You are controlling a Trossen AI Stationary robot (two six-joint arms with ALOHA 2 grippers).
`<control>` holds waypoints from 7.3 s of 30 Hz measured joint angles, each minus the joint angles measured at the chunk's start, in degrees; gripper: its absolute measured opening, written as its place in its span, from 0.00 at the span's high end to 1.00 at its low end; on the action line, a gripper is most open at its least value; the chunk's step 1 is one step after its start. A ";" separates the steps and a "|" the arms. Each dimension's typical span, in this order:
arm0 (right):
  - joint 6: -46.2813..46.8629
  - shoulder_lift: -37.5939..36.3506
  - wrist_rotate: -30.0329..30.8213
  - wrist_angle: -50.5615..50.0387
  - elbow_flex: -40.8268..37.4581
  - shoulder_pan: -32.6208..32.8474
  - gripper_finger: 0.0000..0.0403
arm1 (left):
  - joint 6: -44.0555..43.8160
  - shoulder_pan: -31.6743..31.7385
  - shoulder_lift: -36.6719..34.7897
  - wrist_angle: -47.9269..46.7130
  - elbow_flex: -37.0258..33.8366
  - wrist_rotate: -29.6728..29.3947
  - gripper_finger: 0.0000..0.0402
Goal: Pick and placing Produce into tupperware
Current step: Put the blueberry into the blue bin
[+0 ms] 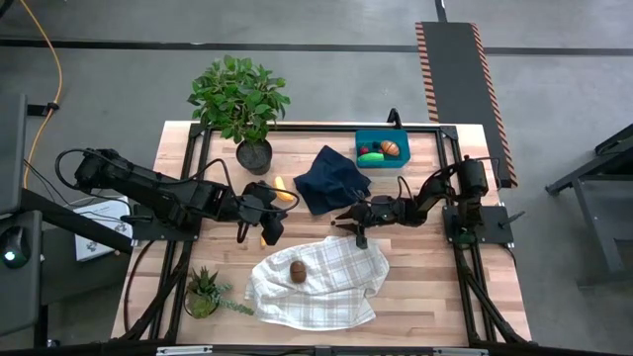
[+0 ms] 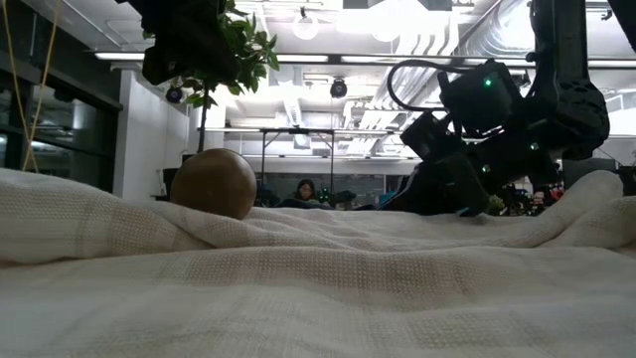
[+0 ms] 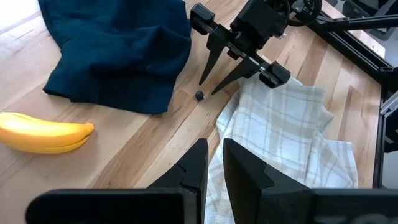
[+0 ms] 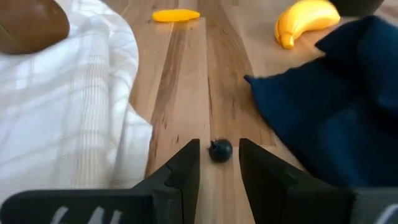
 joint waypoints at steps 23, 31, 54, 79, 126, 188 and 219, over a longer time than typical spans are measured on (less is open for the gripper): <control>4.07 0.02 6.28 15.82 -4.90 -0.85 0.74 | 0.80 0.00 0.00 -0.03 0.00 0.00 0.90; 3.80 6.80 6.67 25.37 -4.90 -0.82 0.74 | 0.79 0.02 0.00 -0.03 0.00 0.00 0.90; 5.59 13.60 5.84 23.33 1.89 1.15 0.72 | 1.62 -0.13 -0.01 -0.47 0.00 0.28 0.90; 4.50 13.35 5.64 15.31 1.92 1.16 0.62 | 2.11 -0.13 0.00 -0.45 0.00 0.26 0.90; 7.10 13.86 5.10 18.59 1.89 1.19 0.87 | 1.64 -0.13 0.00 -0.45 0.00 0.26 0.90; 24.18 -40.57 16.66 -75.26 32.74 -19.88 0.87 | 1.65 -0.05 -0.02 -0.49 0.00 5.23 0.90; 32.88 -17.37 1.17 -107.04 44.70 -40.62 0.87 | 1.66 -0.05 -0.02 -1.05 0.00 5.55 0.90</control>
